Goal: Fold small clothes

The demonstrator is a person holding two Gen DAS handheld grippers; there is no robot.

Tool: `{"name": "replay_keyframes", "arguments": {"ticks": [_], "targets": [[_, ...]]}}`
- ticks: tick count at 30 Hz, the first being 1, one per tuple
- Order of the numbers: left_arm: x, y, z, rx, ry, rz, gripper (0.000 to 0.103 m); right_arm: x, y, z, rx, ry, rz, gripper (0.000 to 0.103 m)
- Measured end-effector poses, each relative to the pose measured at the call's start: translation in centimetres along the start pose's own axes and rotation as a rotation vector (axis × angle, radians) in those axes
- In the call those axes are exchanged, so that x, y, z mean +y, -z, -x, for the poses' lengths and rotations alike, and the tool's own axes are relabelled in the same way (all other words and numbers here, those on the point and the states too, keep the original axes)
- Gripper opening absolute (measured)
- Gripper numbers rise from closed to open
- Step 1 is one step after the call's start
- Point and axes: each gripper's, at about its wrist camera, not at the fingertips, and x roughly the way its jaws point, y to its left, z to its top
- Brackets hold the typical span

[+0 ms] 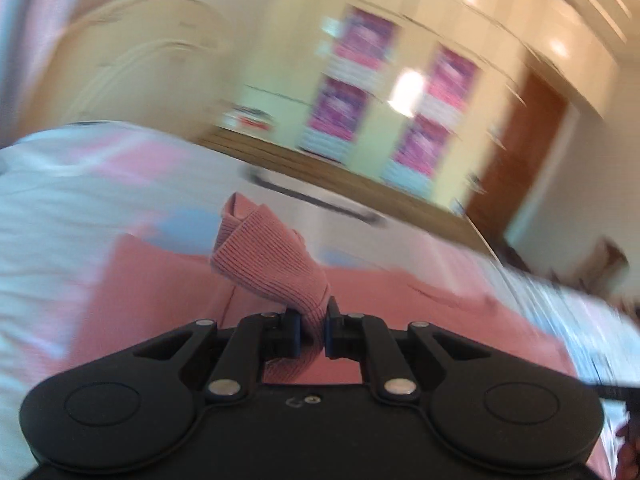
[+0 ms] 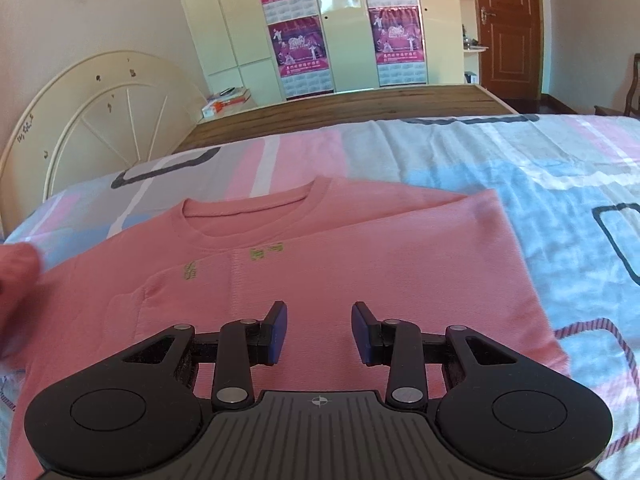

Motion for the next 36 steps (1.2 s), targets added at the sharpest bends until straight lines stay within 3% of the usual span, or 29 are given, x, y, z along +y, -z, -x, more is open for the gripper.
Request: {"name": "replay_keyframes", "arguments": {"ticks": [5,8,10,12,13,14,15,17,20,23,27,28,29,31,32,35,36], "targets": [[-10.1,2.6,-4.6,0.121,0.087,-0.18,0.009,-1.9,0.3,1.4,0.005,-0.01,-0.035,0.036],[-13.6,4.8,-7.0,0.189,0.109,-0.247,0.01,-3.1,0.4,2.0,0.011,-0.016,-0.059,0.036],[-15.1,6.2,-8.5,0.232,0.115,-0.275,0.017,-3.9,0.4,2.2,0.017,-0.035,-0.087,0.036],[-16.3,7.8,-9.5,0.279,0.111,-0.305,0.043,-4.6,0.4,2.3,0.024,-0.052,-0.118,0.036],[-16.8,8.3,-9.2,0.258,0.123,-0.328,0.053,-4.8,0.4,2.3,0.028,-0.067,-0.135,0.036],[-16.9,8.5,-8.7,0.248,0.129,-0.346,0.081,-4.9,0.4,2.2,0.033,-0.084,-0.151,0.036],[-16.9,8.6,-8.1,0.236,0.111,-0.362,0.094,-4.9,0.4,2.0,0.041,-0.104,-0.161,0.037],[-15.9,8.5,-6.0,0.183,0.089,-0.387,0.078,-4.5,0.5,1.5,0.056,-0.133,-0.168,0.057],[-12.2,7.8,-3.1,0.158,0.043,-0.347,0.073,-3.4,0.6,0.5,0.072,-0.179,-0.175,0.058],[-7.4,7.2,-0.1,0.129,-0.078,-0.321,0.067,-2.1,0.8,-1.0,0.101,-0.236,-0.187,0.058],[-0.4,7.8,1.9,0.186,-0.201,-0.209,0.055,-0.3,1.0,-3.2,0.144,-0.268,-0.177,0.058],[0.7,7.8,1.7,0.206,-0.226,-0.184,0.055,0.3,0.9,-3.7,0.146,-0.28,-0.155,0.047],[1.4,7.7,1.4,0.216,-0.242,-0.174,0.055,1.1,0.7,-4.2,0.156,-0.295,-0.124,0.026],[2.3,7.4,0.5,0.206,-0.237,-0.177,0.055,2.5,0.4,-5.0,0.18,-0.275,-0.076,0.017],[2.5,7.1,0.5,0.201,-0.236,-0.182,0.049,3.0,0.3,-5.1,0.171,-0.255,-0.046,0.006],[1.9,6.0,-0.9,0.213,-0.215,-0.238,0.017,3.8,-0.3,-4.1,0.128,-0.209,0.04,0.006],[2.2,6.1,-0.7,0.215,-0.212,-0.252,0.013,3.6,-0.6,-3.1,0.091,-0.193,0.057,0.005]]}}
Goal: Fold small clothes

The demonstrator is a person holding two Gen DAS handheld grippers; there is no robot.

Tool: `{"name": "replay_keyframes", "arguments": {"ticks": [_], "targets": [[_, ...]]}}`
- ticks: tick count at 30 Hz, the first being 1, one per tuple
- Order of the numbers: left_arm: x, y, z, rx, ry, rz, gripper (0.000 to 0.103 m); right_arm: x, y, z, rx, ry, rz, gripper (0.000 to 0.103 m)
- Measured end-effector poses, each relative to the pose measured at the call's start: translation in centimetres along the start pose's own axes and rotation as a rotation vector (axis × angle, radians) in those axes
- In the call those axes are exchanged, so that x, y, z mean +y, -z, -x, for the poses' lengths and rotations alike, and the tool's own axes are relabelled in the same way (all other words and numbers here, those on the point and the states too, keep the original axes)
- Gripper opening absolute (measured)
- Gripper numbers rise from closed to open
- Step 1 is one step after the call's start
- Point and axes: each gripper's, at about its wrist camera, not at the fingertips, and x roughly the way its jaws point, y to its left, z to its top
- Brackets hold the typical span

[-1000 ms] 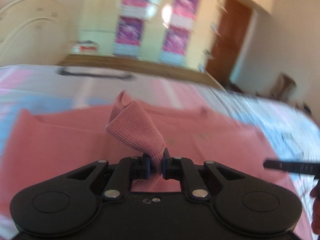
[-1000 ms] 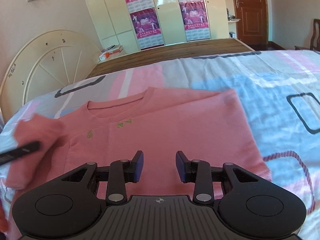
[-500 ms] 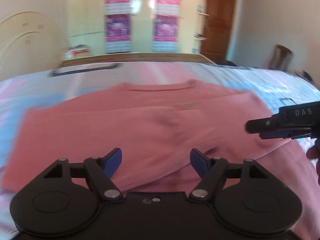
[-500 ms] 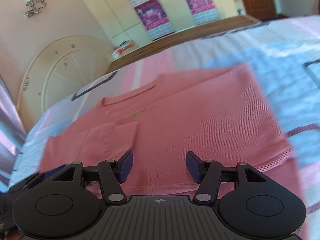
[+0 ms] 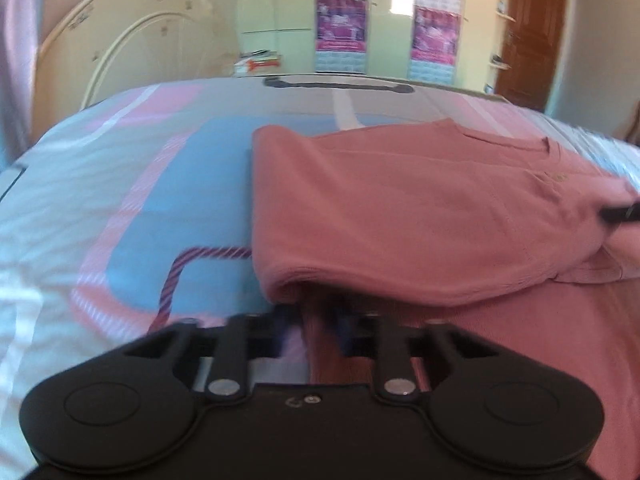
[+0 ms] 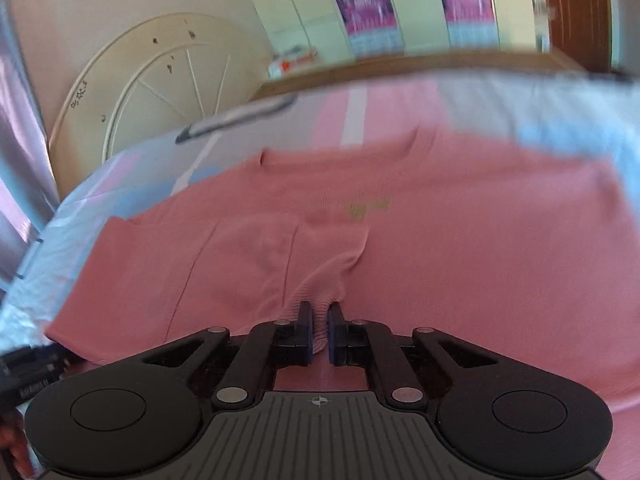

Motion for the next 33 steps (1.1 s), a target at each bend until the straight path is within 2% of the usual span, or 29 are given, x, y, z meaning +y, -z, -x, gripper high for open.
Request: {"name": "replay_keyframes", "arguments": {"ticks": [2,4,5,8,14,19,23,25,26,27,29,31,33], "targets": [[0.1,-0.1,-0.2,-0.002,0.011,-0.008,0.012,-0.9,-0.3,2.4,-0.076,0.025,-0.03,0.005],[0.1,0.6,0.0,-0.008,0.023,-0.011,0.012,-2.0,0.0,4.4,-0.134,0.101,-0.041,0.005],[0.1,0.7,0.1,-0.012,0.025,-0.021,0.012,-2.6,0.4,4.7,-0.126,0.128,-0.035,0.005],[0.4,0.8,0.1,-0.014,0.039,-0.006,0.011,-3.7,1.5,4.4,-0.057,0.128,-0.048,0.005],[2.2,0.9,0.3,-0.033,0.101,0.071,0.01,-2.7,2.6,5.2,-0.08,0.135,-0.051,0.005],[2.5,0.9,0.3,-0.023,0.112,0.062,0.009,-2.5,2.8,5.0,-0.074,0.144,-0.047,0.005],[2.3,1.1,0.3,-0.019,0.109,0.032,0.01,-3.1,3.6,2.9,-0.009,0.175,-0.071,0.005],[2.4,1.2,0.6,-0.012,0.111,0.005,0.016,-3.5,3.8,2.8,-0.005,0.17,-0.089,0.005],[2.8,1.4,1.2,-0.015,0.115,0.01,0.026,-3.6,3.6,3.1,-0.006,0.173,-0.094,0.006],[3.2,1.4,2.2,-0.042,0.109,0.025,0.032,-3.5,3.4,3.7,-0.017,0.187,-0.093,0.008],[4.0,1.2,4.3,-0.122,0.162,0.091,0.045,-3.0,3.1,5.4,-0.078,0.205,-0.061,0.013],[3.4,0.4,4.6,-0.138,0.191,0.111,0.041,-2.4,2.8,6.1,-0.109,0.169,-0.046,0.013],[1.8,-0.4,3.6,-0.131,0.21,0.078,0.041,-1.4,2.6,5.2,-0.102,0.165,-0.006,0.013]]}}
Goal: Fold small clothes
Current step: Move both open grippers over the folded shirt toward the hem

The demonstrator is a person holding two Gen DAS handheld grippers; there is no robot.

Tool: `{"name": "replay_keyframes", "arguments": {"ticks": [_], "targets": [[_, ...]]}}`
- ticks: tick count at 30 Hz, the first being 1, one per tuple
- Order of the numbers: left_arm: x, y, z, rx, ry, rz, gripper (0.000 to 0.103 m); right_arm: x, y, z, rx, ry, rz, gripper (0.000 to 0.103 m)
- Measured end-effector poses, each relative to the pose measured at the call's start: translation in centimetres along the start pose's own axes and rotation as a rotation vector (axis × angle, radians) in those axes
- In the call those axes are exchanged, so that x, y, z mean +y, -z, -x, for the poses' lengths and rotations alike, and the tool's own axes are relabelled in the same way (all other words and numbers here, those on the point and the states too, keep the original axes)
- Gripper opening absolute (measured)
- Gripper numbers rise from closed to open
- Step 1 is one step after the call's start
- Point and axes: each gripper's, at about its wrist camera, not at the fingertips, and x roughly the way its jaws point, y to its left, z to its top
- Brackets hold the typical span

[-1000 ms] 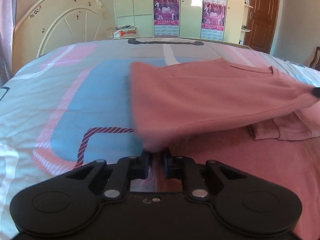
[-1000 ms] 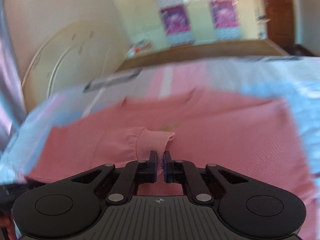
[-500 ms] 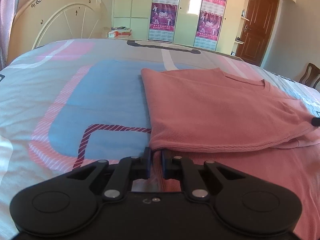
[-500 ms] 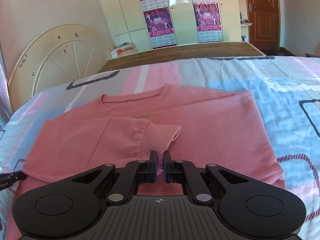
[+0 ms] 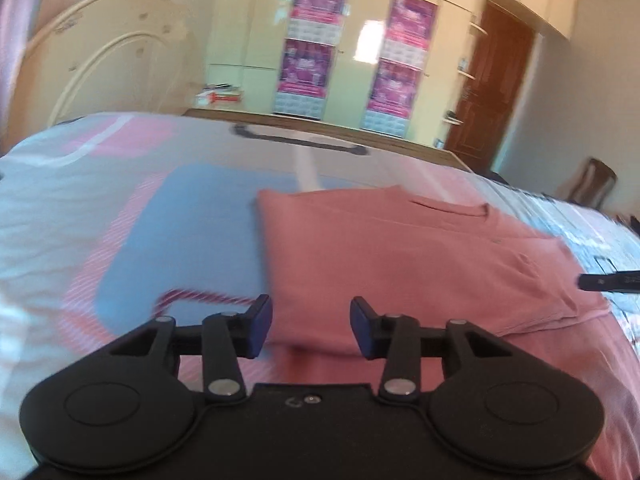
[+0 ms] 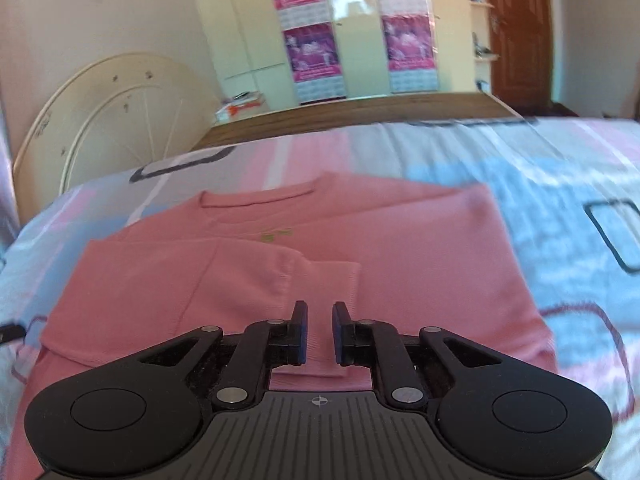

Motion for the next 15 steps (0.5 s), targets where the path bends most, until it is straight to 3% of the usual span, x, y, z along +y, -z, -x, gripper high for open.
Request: {"name": "replay_keyframes", "arguments": {"ticks": [2,4,7,9,12,15], "targets": [[-1.2,0.2,-2.3,0.063,0.0,-0.041,0.043,0.9,0.4,-1.6,0.045,-0.002,0.034,0.013],[-1.4,1.1,-4.4,0.15,-0.003,-0.078,0.043,1.2,1.3,-3.4,0.137,0.052,0.085,0.012],[-1.4,0.0,-3.8,0.131,0.017,-0.101,0.044,1.3,0.5,-2.4,0.126,0.051,0.125,0.013],[-1.1,-1.4,-4.3,0.097,0.03,-0.083,0.044,1.4,-0.4,-2.1,0.064,0.023,0.119,0.013],[-0.6,-4.1,-7.5,0.099,0.038,-0.067,0.044,2.0,-2.0,-4.8,0.072,-0.003,0.102,0.013],[0.8,-6.5,-12.6,0.156,0.034,-0.049,0.042,2.8,-3.3,-9.1,0.112,0.022,0.136,0.013]]}}
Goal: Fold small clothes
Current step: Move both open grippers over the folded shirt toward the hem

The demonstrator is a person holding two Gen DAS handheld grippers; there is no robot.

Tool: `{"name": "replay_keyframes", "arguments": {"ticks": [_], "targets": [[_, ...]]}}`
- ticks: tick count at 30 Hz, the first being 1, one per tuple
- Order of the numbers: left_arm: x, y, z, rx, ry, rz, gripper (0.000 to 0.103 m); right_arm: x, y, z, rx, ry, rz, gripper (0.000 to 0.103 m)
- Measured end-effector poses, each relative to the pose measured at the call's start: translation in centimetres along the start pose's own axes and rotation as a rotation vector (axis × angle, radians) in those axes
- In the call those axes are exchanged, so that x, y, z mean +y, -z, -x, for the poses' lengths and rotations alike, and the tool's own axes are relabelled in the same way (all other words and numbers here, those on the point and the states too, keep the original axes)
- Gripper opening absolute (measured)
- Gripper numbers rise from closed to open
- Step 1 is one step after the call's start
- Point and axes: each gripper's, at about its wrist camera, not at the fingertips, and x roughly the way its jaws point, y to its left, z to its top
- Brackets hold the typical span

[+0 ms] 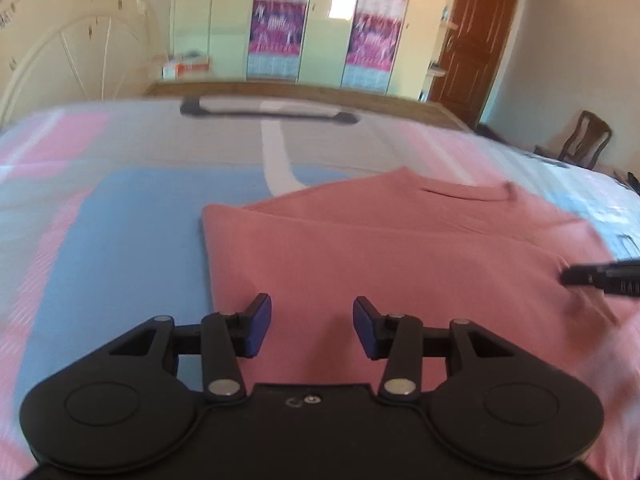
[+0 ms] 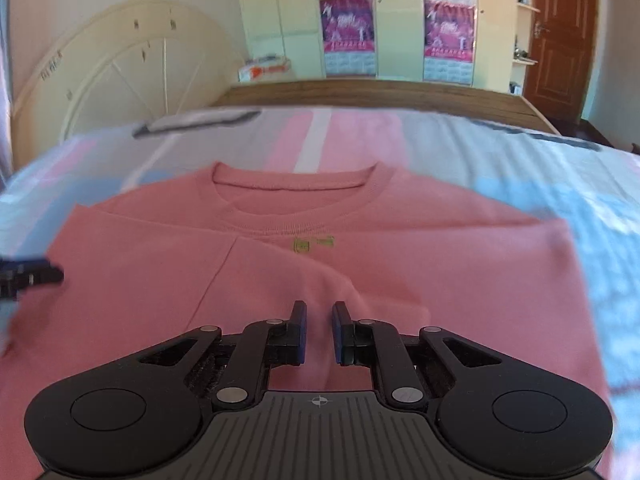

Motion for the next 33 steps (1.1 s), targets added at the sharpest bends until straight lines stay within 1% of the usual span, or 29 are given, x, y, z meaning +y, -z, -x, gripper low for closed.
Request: {"name": "replay_keyframes", "arguments": {"ticks": [1,2,5,7,8,9,10,11,12,14,17,19,21,24,25,27,28,29,30,32,33], "targets": [[0.7,-0.8,-1.4,0.007,0.017,0.022,0.042,0.1,-0.6,-1.1,0.003,0.025,0.003,0.012],[1.4,-1.8,-2.3,-0.01,0.032,0.027,0.042,-0.1,-1.2,-1.8,-0.013,0.031,-0.003,0.012],[2.3,-3.8,-4.0,-0.024,0.017,0.036,0.042,-0.7,-2.3,-3.1,0.005,0.04,-0.031,0.013],[2.7,-4.1,-4.3,-0.025,0.029,0.052,0.042,-0.8,-2.0,-3.3,0.003,0.039,-0.025,0.013],[2.6,-3.9,-4.2,-0.025,0.029,0.045,0.042,-0.7,-2.0,-3.2,0.003,0.043,-0.011,0.013],[2.3,-3.7,-3.7,-0.027,0.017,0.027,0.042,-0.6,-2.0,-2.9,-0.001,0.055,-0.006,0.013],[1.7,-3.5,-3.0,-0.044,0.011,0.0,0.043,-0.4,-2.1,-2.3,-0.024,0.06,-0.018,0.013],[0.9,-3.2,-2.4,-0.063,0.018,-0.019,0.044,-0.1,-2.3,-1.7,-0.059,0.037,-0.039,0.013],[0.3,-3.2,-2.3,-0.065,0.027,-0.022,0.044,0.6,-2.7,-1.4,-0.08,-0.003,-0.055,0.013],[-1.5,-3.2,-2.7,-0.058,0.039,-0.028,0.045,3.1,-3.5,-2.0,-0.089,-0.071,-0.04,0.013],[-3.1,-3.2,-3.9,-0.041,0.016,-0.044,0.045,7.6,-4.2,-4.3,-0.042,-0.156,0.008,0.013],[-3.2,-3.0,-4.3,-0.029,0.005,-0.052,0.046,9.5,-4.1,-5.7,-0.014,-0.174,0.027,0.013],[-2.9,-2.7,-4.3,-0.021,-0.004,-0.058,0.046,10.3,-3.6,-6.6,0.01,-0.178,0.032,0.013],[-1.6,-2.2,-3.7,-0.024,-0.015,-0.06,0.046,10.1,-3.0,-6.1,-0.004,-0.17,0.067,0.013],[-1.1,-2.0,-3.4,-0.025,-0.019,-0.062,0.046,9.8,-2.8,-5.7,-0.014,-0.146,0.08,0.013],[-0.1,-1.6,-2.7,-0.032,-0.042,-0.067,0.045,8.1,-2.3,-4.9,-0.041,-0.049,0.097,0.013],[0.4,-1.3,-2.5,-0.036,-0.032,-0.061,0.045,6.9,-1.8,-4.5,-0.048,0.01,0.089,0.013],[0.7,-1.2,-2.4,-0.04,-0.02,-0.053,0.045,5.6,-1.5,-4.2,-0.048,0.05,0.062,0.013],[0.5,-1.3,-2.4,-0.038,-0.028,-0.056,0.045,4.5,-1.3,-4.0,-0.051,0.029,0.017,0.013],[-0.8,-1.6,-2.0,-0.035,-0.057,-0.081,0.044,4.3,-1.5,-3.8,-0.035,0.047,-0.002,0.013],[-1.7,-1.6,-1.5,-0.048,-0.041,-0.091,0.046,4.6,-1.6,-3.3,-0.042,0.044,-0.005,0.014]]}}
